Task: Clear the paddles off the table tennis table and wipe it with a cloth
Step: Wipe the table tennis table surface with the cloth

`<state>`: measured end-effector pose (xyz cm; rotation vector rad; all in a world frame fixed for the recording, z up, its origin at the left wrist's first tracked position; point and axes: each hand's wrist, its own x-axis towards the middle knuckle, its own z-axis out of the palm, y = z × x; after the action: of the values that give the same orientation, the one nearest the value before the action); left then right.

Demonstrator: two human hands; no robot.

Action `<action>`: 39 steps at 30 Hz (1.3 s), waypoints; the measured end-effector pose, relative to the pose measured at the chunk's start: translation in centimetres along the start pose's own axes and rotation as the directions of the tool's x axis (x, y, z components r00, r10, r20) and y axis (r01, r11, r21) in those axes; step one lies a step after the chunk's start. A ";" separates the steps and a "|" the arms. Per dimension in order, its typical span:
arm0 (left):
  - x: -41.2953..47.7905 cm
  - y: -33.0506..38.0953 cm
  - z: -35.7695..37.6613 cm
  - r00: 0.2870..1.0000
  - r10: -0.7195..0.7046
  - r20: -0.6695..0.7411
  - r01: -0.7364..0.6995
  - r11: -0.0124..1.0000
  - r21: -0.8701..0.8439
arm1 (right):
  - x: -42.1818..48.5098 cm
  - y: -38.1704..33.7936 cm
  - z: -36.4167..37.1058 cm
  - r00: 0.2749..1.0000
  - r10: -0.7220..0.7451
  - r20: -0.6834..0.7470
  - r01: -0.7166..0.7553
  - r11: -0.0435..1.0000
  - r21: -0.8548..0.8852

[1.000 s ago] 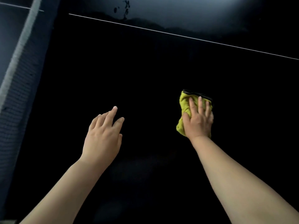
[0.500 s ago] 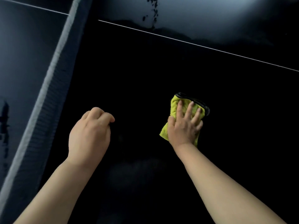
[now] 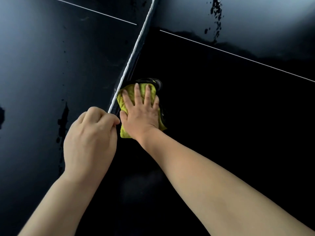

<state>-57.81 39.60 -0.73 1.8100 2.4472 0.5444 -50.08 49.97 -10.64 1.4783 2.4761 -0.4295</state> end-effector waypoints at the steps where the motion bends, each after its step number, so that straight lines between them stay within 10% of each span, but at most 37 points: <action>1: 0.1 0.2 0.1 1.000 0.005 -0.003 -0.005 1.000 0.006 | 0.7 0.2 -0.2 0.999 -0.039 0.006 0.039 0.999 -0.017; 7: 0.5 3.3 1.5 0.998 0.061 0.014 -0.061 0.998 0.001 | 1.2 5.4 -0.7 0.991 -0.119 -0.058 0.119 0.993 -0.006; 17: 0.6 14.0 9.3 0.927 0.259 0.271 -0.250 0.966 -0.065 | -5.3 25.5 -1.2 0.962 0.239 -0.129 -0.224 0.966 0.126; 28: 0.2 23.8 14.0 0.895 0.382 0.231 -0.361 0.923 -0.129 | -15.9 45.5 -0.4 0.702 0.702 -0.120 -0.676 0.710 0.194; 35: 2.6 20.4 12.8 0.928 0.330 0.170 -0.324 0.944 -0.065 | -14.0 43.7 -0.5 0.586 0.805 -0.091 -0.763 0.586 0.272; 39: 4.4 15.9 11.1 0.953 0.269 0.136 -0.278 0.959 0.055 | -10.2 37.6 -1.0 0.657 0.747 -0.105 -0.717 0.661 0.220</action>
<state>-41.85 50.51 -5.52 2.1581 2.1752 0.3422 -12.14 58.90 -11.29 2.5089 1.7147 -0.3286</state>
